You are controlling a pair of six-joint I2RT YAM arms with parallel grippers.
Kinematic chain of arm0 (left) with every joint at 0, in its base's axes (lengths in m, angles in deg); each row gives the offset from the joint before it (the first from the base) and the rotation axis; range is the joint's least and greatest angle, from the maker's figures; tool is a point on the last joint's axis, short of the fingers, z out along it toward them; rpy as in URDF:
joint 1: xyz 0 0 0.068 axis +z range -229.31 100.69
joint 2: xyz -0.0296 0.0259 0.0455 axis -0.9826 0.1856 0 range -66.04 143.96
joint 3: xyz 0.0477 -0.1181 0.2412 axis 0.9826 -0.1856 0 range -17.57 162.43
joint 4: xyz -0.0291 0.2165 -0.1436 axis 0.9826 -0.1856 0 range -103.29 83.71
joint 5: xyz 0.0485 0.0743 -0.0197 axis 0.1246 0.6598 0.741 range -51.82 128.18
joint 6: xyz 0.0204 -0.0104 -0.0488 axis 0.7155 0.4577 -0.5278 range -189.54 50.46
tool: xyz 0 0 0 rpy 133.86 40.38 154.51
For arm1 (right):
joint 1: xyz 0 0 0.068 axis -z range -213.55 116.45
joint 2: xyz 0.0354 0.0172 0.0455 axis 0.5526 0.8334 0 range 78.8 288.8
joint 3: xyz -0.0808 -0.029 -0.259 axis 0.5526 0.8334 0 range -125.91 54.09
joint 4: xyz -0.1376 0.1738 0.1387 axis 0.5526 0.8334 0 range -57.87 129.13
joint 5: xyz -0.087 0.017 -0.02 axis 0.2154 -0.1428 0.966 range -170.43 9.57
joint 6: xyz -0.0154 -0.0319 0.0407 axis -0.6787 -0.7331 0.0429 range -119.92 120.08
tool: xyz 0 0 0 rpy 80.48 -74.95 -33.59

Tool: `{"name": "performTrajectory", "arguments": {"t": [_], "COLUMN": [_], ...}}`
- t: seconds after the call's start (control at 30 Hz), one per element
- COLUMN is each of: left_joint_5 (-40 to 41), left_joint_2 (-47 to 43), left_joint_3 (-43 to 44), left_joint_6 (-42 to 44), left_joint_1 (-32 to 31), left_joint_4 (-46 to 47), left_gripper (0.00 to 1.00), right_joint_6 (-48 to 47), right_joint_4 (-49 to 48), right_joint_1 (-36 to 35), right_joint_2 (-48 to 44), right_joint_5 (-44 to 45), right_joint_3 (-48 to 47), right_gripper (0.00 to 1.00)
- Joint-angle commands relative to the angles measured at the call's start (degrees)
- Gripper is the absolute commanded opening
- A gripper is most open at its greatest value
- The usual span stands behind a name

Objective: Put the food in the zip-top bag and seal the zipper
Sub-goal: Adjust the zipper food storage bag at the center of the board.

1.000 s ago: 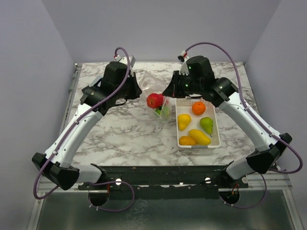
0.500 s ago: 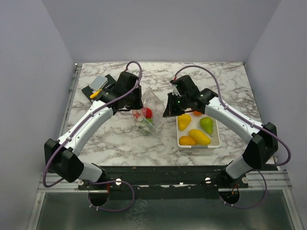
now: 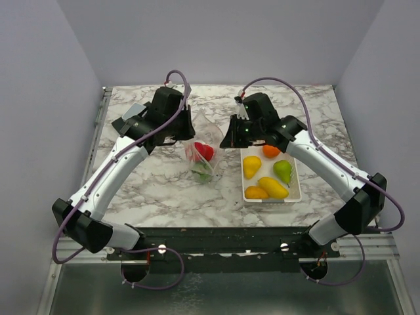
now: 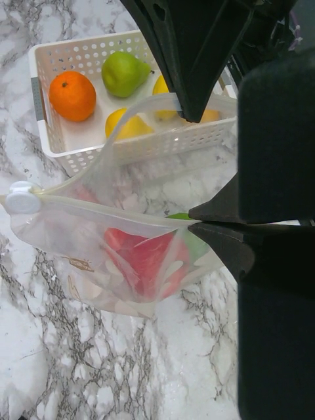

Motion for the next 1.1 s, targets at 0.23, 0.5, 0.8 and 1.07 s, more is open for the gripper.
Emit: {"name": "performTrajectory", "arguments": {"t": [0.23,0.5,0.8,1.07], "left_joint_5": [4.6,7.34,10.46,7.14], "left_joint_2": [-2.55,-2.79,-0.82,-0.55], "left_joint_3": [-1.75,1.84,9.39,5.17], "left_joint_6": [1.35,2.77,5.88,4.98], "left_joint_1": [-0.04,0.03,0.01,-0.02], "left_joint_4": [-2.17,-4.31,-9.45,-8.06], "left_gripper": [0.0,0.0,0.0,0.0], "right_joint_6": [1.52,2.47,6.02,7.39], "right_joint_4": [-2.35,-4.73,-9.44,-10.64], "right_joint_1": [-0.15,-0.15,-0.22,-0.22], "right_joint_2": [-1.48,-1.52,-2.65,-0.3], "right_joint_5": [1.3,-0.27,-1.04,0.41], "right_joint_3": [3.49,4.37,5.62,8.78], "right_gripper": [0.01,0.01,0.01,0.01]}}
